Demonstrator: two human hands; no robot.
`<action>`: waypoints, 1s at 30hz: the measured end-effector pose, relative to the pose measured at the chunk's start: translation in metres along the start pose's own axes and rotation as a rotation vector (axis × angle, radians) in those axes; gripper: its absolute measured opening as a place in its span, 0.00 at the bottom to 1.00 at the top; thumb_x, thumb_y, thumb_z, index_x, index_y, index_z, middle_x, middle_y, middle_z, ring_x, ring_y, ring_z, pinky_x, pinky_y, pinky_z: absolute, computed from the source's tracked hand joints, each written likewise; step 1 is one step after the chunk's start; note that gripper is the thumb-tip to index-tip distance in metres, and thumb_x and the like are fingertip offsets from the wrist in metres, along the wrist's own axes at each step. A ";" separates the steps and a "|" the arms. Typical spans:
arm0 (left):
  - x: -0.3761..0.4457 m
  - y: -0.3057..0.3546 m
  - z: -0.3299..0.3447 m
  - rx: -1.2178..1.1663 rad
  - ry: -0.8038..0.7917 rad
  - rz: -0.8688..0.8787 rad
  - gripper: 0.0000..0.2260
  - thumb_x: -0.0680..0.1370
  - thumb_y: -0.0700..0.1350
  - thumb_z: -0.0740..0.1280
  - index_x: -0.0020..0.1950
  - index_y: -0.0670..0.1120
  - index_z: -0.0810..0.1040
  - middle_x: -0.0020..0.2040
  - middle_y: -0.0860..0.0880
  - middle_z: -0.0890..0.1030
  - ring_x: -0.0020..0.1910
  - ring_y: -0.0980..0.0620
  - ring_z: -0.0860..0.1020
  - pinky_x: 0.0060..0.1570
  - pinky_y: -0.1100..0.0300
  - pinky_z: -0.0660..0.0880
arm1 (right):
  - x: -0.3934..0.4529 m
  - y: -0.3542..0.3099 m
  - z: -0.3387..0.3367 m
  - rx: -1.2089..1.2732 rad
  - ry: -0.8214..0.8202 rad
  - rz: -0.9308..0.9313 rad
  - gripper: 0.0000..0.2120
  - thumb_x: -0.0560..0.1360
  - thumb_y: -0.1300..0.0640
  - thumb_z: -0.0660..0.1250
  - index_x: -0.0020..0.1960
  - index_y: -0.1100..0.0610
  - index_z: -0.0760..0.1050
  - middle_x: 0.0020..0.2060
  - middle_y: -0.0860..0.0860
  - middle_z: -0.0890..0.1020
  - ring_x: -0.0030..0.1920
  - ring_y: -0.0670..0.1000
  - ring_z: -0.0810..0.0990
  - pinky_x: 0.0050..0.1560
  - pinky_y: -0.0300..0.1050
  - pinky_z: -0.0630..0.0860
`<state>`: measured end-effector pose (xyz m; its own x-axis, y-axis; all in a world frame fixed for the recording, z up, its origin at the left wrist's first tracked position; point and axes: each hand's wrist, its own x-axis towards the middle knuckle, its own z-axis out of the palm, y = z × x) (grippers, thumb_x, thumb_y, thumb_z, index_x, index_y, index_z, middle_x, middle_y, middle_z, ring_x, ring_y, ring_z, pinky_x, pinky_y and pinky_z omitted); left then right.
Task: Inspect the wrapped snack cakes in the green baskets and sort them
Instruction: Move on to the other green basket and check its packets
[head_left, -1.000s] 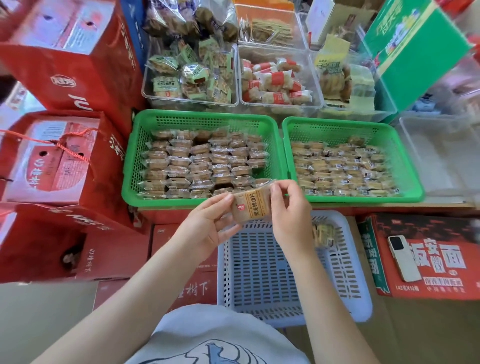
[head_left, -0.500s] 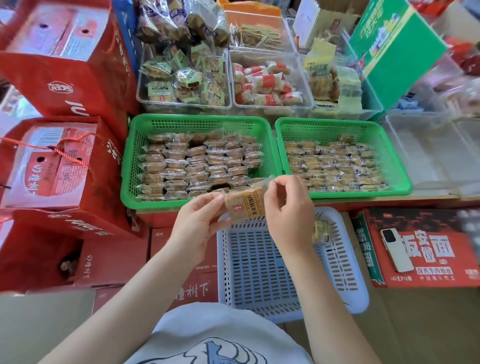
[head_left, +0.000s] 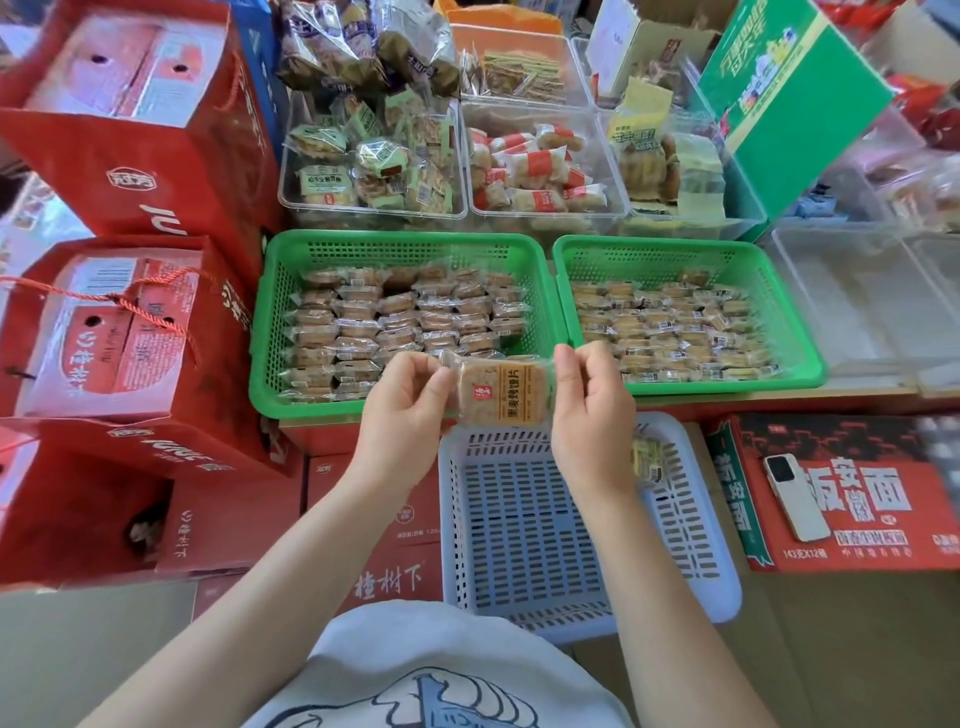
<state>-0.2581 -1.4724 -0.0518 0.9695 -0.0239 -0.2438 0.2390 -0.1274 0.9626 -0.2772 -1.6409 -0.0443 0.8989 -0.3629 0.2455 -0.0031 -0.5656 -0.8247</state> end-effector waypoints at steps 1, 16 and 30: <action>-0.001 0.001 0.001 0.059 0.031 0.049 0.05 0.84 0.42 0.62 0.48 0.44 0.73 0.42 0.40 0.83 0.37 0.47 0.79 0.40 0.51 0.77 | 0.001 -0.003 0.000 0.022 -0.010 0.005 0.14 0.84 0.53 0.59 0.41 0.56 0.67 0.27 0.44 0.67 0.27 0.44 0.67 0.29 0.35 0.61; 0.006 0.005 -0.018 -0.443 -0.279 -0.105 0.06 0.83 0.40 0.62 0.55 0.38 0.75 0.28 0.49 0.71 0.25 0.52 0.68 0.30 0.58 0.68 | 0.011 -0.013 0.003 0.783 -0.300 0.572 0.10 0.78 0.51 0.65 0.47 0.58 0.77 0.33 0.50 0.81 0.24 0.46 0.72 0.21 0.36 0.64; 0.005 -0.001 -0.004 -0.035 -0.126 0.150 0.12 0.74 0.40 0.76 0.55 0.48 0.81 0.42 0.47 0.85 0.38 0.44 0.84 0.43 0.46 0.82 | 0.019 -0.005 0.012 0.901 -0.029 0.805 0.10 0.83 0.55 0.62 0.44 0.56 0.73 0.29 0.51 0.80 0.18 0.44 0.62 0.17 0.35 0.58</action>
<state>-0.2534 -1.4682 -0.0536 0.9805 -0.1643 -0.1080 0.0961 -0.0787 0.9923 -0.2547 -1.6366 -0.0415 0.7896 -0.3506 -0.5036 -0.2703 0.5380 -0.7984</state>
